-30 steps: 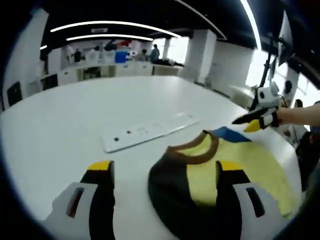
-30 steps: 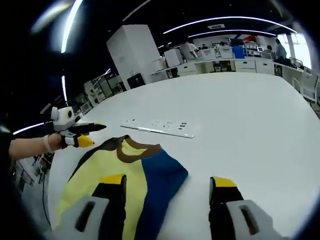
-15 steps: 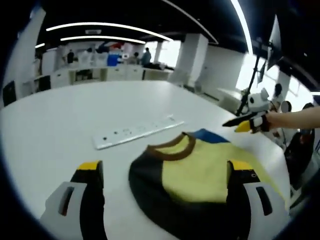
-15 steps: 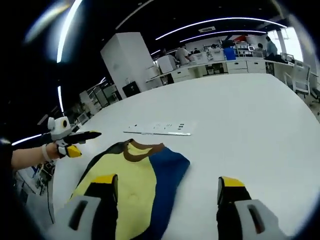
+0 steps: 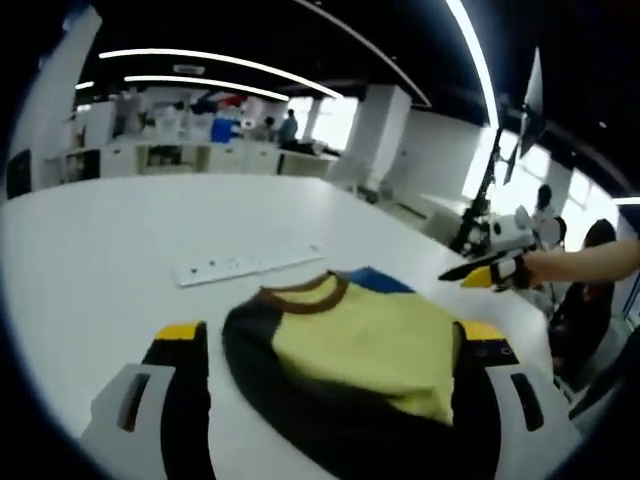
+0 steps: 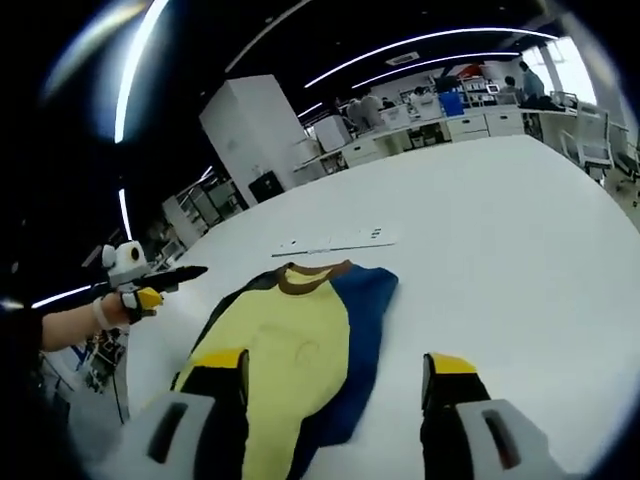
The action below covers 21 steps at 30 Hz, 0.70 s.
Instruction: Fold the garment on the visible template until the final outline fits inside the template.
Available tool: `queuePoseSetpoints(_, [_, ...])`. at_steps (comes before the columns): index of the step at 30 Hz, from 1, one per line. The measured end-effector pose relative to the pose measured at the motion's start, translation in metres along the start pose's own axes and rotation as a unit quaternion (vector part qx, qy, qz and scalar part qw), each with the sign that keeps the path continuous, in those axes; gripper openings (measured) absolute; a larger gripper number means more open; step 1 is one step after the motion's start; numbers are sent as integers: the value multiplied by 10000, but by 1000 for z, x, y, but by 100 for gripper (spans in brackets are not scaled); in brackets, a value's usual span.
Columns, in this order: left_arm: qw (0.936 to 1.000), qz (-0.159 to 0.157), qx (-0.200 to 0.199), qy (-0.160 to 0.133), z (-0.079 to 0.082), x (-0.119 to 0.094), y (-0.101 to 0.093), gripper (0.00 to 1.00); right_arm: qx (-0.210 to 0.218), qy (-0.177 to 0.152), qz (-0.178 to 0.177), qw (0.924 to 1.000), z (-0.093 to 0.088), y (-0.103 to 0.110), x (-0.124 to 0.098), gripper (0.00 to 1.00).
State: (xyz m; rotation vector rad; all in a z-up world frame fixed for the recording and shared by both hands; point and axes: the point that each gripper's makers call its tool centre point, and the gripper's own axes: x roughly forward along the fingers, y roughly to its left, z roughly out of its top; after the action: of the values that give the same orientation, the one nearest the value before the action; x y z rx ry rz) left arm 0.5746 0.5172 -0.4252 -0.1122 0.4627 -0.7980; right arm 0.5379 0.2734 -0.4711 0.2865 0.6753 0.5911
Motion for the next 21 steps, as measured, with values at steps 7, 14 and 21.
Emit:
queuePoseSetpoints(7, [9999, -85, -92, -71, -5, -21, -20, 96, 275, 47, 78, 9996, -42, 17, -25, 64])
queuePoseSetpoints(14, [9993, -143, -282, -182, -12, -35, -36, 95, 470, 191, 154, 9986, -78, 33, -38, 51])
queuePoseSetpoints(21, [9986, -175, -424, -266, -17, -45, -48, 94, 693, 198, 259, 9971, -92, 45, -41, 39])
